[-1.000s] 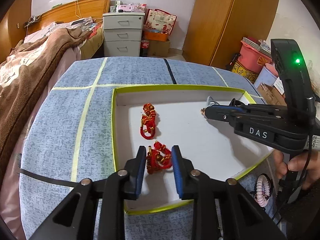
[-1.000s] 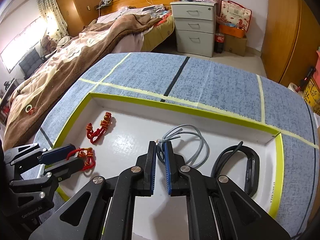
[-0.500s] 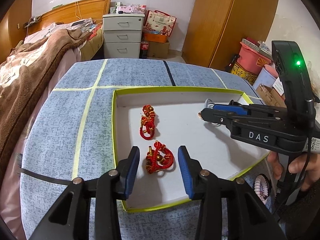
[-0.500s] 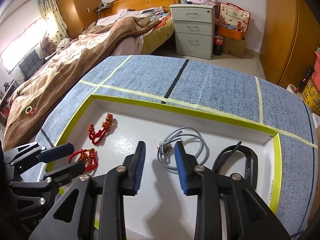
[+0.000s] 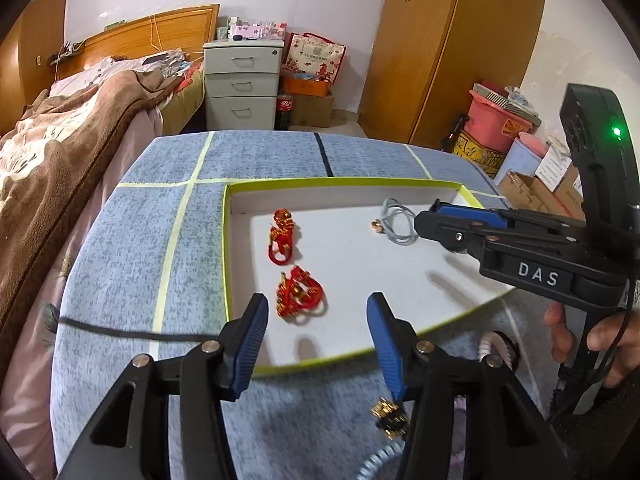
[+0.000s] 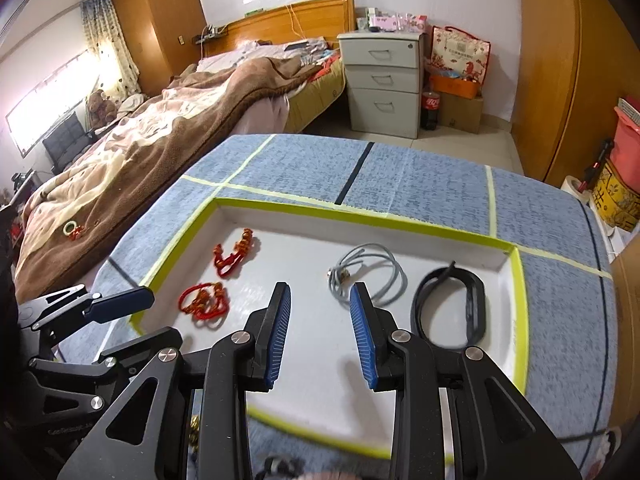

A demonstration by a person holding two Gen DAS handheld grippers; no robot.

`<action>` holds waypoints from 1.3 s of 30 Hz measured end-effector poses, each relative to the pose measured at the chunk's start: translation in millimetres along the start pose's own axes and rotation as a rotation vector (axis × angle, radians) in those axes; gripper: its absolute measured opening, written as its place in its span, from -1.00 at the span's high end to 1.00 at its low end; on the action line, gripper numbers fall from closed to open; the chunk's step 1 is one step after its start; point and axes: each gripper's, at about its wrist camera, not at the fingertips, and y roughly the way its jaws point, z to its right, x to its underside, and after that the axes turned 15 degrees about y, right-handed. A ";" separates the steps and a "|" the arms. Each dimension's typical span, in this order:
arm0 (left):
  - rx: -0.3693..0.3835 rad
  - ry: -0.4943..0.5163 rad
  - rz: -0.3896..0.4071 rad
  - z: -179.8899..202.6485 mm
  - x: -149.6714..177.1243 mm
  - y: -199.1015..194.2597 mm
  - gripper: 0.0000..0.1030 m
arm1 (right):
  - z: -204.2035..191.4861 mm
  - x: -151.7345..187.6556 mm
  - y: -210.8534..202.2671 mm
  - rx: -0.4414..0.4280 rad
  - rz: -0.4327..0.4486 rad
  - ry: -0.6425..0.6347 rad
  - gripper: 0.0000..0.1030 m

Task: Organize jewelry
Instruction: 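Withdraw both grippers from the box back toward the jewelry, then grasp the pink coil hair tie with the right gripper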

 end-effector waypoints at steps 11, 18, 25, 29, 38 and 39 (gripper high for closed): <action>0.017 -0.016 0.059 14.2 21.5 -35.9 -0.07 | 16.4 42.6 -55.1 -0.025 0.071 0.049 0.38; 0.023 -0.015 0.050 23.9 46.7 -43.4 -0.07 | 40.5 74.1 -70.0 0.034 0.082 0.082 0.38; 0.034 -0.040 0.020 28.0 68.8 -39.8 -0.07 | 50.7 97.0 -69.7 0.049 0.059 0.071 0.38; 0.029 -0.058 0.005 29.1 76.2 -38.4 -0.07 | 52.7 104.1 -66.5 0.038 0.040 0.058 0.38; 0.033 -0.050 -0.006 35.7 81.8 -37.9 -0.07 | 51.4 105.6 -51.8 0.015 -0.004 0.057 0.38; 0.030 -0.050 -0.008 35.7 82.0 -37.3 -0.07 | 50.5 104.9 -49.4 0.016 -0.010 0.056 0.38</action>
